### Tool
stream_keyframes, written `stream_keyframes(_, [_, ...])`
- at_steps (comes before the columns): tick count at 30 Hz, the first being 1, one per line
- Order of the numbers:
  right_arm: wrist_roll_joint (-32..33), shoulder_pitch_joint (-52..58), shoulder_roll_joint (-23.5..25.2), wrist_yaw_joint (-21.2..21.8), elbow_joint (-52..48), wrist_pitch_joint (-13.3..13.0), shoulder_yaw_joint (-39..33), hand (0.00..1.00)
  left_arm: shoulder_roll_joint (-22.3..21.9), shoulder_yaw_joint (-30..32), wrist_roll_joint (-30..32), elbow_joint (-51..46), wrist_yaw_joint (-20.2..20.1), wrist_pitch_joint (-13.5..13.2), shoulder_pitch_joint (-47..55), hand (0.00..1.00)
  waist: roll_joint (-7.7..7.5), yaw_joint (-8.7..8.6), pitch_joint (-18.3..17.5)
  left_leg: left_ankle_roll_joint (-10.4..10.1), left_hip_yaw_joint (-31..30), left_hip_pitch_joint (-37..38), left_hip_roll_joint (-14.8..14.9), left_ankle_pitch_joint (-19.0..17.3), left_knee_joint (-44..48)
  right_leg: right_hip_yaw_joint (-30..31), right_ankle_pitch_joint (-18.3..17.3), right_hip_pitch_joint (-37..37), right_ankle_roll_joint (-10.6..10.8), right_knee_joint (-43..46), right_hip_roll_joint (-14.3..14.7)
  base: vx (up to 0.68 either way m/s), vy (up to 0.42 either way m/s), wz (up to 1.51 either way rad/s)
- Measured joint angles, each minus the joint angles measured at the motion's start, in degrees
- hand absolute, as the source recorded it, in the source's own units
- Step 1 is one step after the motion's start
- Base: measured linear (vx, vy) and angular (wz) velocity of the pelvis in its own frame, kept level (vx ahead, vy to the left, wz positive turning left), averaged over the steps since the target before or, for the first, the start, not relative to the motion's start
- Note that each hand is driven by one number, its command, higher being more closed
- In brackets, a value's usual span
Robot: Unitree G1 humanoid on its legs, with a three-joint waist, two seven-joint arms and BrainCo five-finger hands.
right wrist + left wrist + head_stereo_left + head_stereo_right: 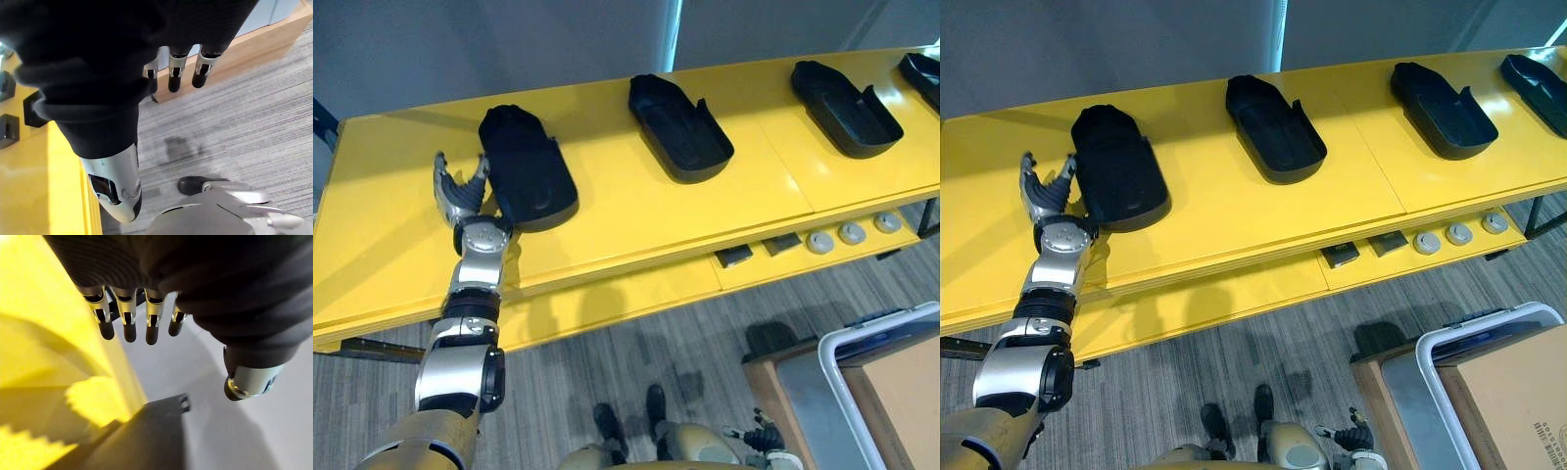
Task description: Walk over and take plastic housings, then place them on the shelf
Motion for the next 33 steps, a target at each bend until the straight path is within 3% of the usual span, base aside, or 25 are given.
stream_keyframes(3, [0.19, 0.07, -0.08, 0.52, 0.06, -0.4, -0.09, 0.0, -4.37, -2.1, 3.68, -12.36, -0.11, -1.73, 8.16, 0.0, 0.23, 0.03, 0.11, 0.32, -1.32, 0.04, 0.02, 0.21, 0.14, 0.15, 0.0, 0.46, 0.0, 0.0, -0.06, 0.01, 0.011, 0.2])
stream_keyframes(4, [0.38, 0.07, -0.14, 0.76, 0.07, -0.41, -0.1, 0.0, -5.34, -2.76, 4.72, -14.36, -0.24, -1.76, 10.27, 1.0, 0.34, 0.03, 0.18, 0.38, -1.64, 0.08, 0.02, 0.25, 0.22, 0.2, 0.0, 0.61, 0.0, -0.01, -0.08, 0.0, 0.013, 0.25])
stream_keyframes(10, [0.71, 0.69, -0.75, 2.07, 0.31, -0.34, -0.32, 0.0, -10.74, -11.15, 12.03, -27.58, -5.08, -4.92, 30.6, 1.0, 0.92, 1.69, 0.29, 0.27, -3.17, 0.34, -0.01, 0.18, -0.02, 0.06, 0.0, 1.36, 0.02, 0.01, -0.2, -0.04, 0.007, 0.11])
stream_keyframes(13, [0.65, 0.6, -0.87, 2.09, 0.44, -0.22, -0.29, 0.0, -10.7, -14.14, 14.32, -28.2, -8.0, -7.04, 36.65, 1.0, 1.04, 1.94, 0.24, 0.16, -3.45, 1.3, -0.01, 0.3, -0.03, -0.02, -0.14, 2.29, 0.25, 0.14, -0.14, -0.04, 0.003, 0.06])
stream_keyframes(18, [0.65, 0.67, -1.3, 2.06, 0.55, -0.12, -0.16, 0.0, -10.78, -15.15, 16.07, -23.75, -10.34, -7.84, 37.67, 1.0, 1.63, 2.77, -0.23, 0.0, -3.43, 1.39, -0.02, 0.5, -0.04, 0.16, -0.53, 2.31, 0.86, 0.14, -0.15, -0.03, 0.001, -0.02])
stream_keyframes(22, [0.62, 0.51, -1.34, 1.94, 0.55, 0.4, -0.07, 0.0, -10.44, -16.07, 20.02, -19.41, -11.5, -7.29, 37.18, 1.0, 1.63, 2.74, -0.69, -0.04, -3.37, 0.94, -0.01, 0.52, -0.04, 0.25, -0.53, 1.86, 0.9, -0.03, -0.13, 0.0, 0.0, 0.0])
stream_keyframes(26, [0.59, -0.07, -1.21, 1.9, 0.54, 0.45, 0.0, 0.0, -9.78, -16.25, 25.69, -13.98, -12.18, -4.46, 34.05, 1.0, 1.39, 2.41, -0.85, -0.05, -3.12, 0.32, -0.05, 0.48, -0.02, 0.59, -0.17, 1.71, 1.27, -1.1, -0.11, 0.03, 0.014, -0.02])
stream_keyframes(33, [0.51, -0.83, -0.69, 1.85, 0.49, 0.55, 0.0, 0.0, -7.26, -16.19, 28.38, -6.55, -12.7, -1.57, 27.73, 1.0, 0.9, 1.34, -1.21, 0.45, -1.39, 0.31, -0.08, 0.48, 0.32, 2.14, 0.61, 1.56, 1.16, -1.91, 0.04, 0.04, 0.019, -0.12])
